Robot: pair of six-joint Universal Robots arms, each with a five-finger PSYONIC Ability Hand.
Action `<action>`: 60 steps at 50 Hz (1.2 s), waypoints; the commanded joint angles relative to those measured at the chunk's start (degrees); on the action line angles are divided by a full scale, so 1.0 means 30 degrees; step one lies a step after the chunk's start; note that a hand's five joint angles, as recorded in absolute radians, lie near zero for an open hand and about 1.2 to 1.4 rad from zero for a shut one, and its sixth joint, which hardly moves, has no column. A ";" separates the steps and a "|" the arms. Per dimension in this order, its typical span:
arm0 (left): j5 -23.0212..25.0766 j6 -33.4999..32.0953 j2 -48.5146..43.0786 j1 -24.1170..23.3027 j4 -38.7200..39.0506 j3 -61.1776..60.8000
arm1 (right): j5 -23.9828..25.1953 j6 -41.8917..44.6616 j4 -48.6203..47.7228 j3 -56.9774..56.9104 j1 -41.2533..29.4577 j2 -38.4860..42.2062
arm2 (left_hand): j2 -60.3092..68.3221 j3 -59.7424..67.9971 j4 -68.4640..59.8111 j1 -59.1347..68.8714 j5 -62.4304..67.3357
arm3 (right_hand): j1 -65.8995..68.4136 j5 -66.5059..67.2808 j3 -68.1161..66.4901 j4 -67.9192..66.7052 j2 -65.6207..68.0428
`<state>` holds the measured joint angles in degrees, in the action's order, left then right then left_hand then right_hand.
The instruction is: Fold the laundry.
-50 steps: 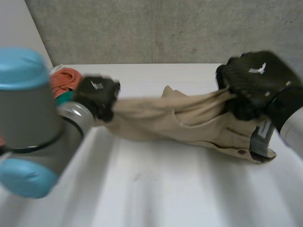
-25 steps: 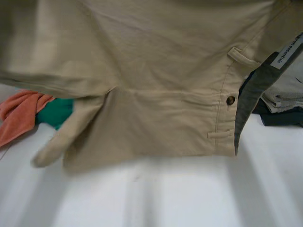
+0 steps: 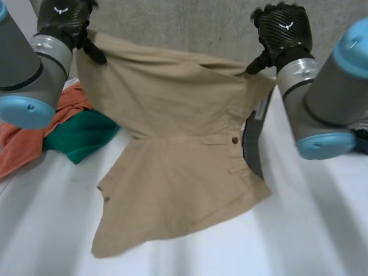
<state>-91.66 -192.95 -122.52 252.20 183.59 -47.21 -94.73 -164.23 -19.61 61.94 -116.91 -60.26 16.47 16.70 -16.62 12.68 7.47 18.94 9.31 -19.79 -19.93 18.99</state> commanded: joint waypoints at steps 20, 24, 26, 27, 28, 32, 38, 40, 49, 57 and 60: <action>-0.1410 -0.2714 0.8638 -0.2999 -0.2457 -1.6806 | 0.5849 0.3590 1.2896 0.6770 0.1879 -0.3292 | -0.0921 -0.0998 0.0971 0.0343 -0.1254 | -0.1806 -0.1930 0.2091 0.2137 -0.1823; -0.1849 -0.2597 0.9811 -0.4171 -0.2574 -1.9532 | 0.7432 0.5201 1.1550 0.8909 0.2172 -0.3410 | 0.0715 0.0637 -0.0664 0.1978 0.0381 | -0.0624 -0.0748 0.0909 0.0955 -0.0641; -0.2025 -0.2510 1.0076 -0.4465 -0.2633 -2.0353 | 0.7814 0.5670 1.0760 0.9584 0.2230 -0.3381 | 0.1608 0.1531 -0.1558 0.2872 0.1275 | -0.0568 -0.0692 0.0853 0.0899 -0.0585; -0.2171 -0.2393 1.0135 -0.4698 -0.2691 -2.1024 | 0.8105 0.6166 0.9857 1.0167 0.2289 -0.3236 | 0.2502 0.2424 -0.2452 0.3766 0.2169 | -0.0068 -0.0193 0.0354 0.0399 -0.0085; -0.2260 -0.2305 1.0106 -0.4759 -0.2692 -2.1350 | 0.8195 0.6344 0.9413 1.0434 0.2318 -0.3147 | 0.2733 0.2655 -0.2683 0.3997 0.2400 | 0.0214 0.0090 0.0071 0.0117 0.0197; -0.2699 -0.1778 0.9873 -0.4876 -0.2750 -2.2290 | 0.8460 0.6610 0.7333 1.1402 0.2319 -0.2650 | 0.2904 0.2826 -0.2853 0.4167 0.2570 | 0.0942 0.0817 -0.0656 -0.0610 0.0925; -0.3168 -0.1162 0.8294 -0.4672 -0.2372 -2.2613 | 0.8372 0.6785 0.4492 1.1989 0.2231 -0.1567 | 0.2626 0.2548 -0.2575 0.3889 0.2292 | 0.3188 0.3064 -0.2903 -0.2857 0.3171; -0.3227 -0.1191 0.7852 -0.4613 -0.2020 -2.2555 | 0.8314 0.6844 0.4079 1.1990 0.2231 -0.1273 | 0.2567 0.2489 -0.2517 0.3831 0.2234 | 0.3467 0.3343 -0.3182 -0.3136 0.3450; -0.3549 -0.1864 0.6532 -0.4759 -0.0497 -2.2204 | 0.7523 0.6844 0.2143 1.1931 0.2231 -0.0480 | 1.2472 1.2395 -1.2422 1.3736 1.2139 | 2.0354 2.0230 -2.0069 -2.0023 2.0337; -0.3345 -0.2713 0.6561 -0.4964 0.0883 -2.1998 | 0.6556 0.7020 0.3486 1.2545 0.2113 -0.2029 | 2.1176 2.1099 -2.1126 2.2440 2.0843 | 2.0354 2.0230 -2.0069 -2.0023 2.0337; -0.3140 -0.3270 0.6853 -0.4964 -0.0023 -2.2143 | 0.6702 0.7516 0.5651 1.3043 0.2552 -0.3640 | 2.1176 2.1099 -2.1126 2.2440 2.0843 | 2.0354 2.0230 -2.0069 -2.0023 2.0337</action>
<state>-101.88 -200.48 -103.00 237.38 185.50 -113.44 -74.48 -143.22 -10.89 98.90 -110.52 -64.68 66.70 67.83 -68.32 63.43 56.81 61.40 56.31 -68.02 -68.40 66.64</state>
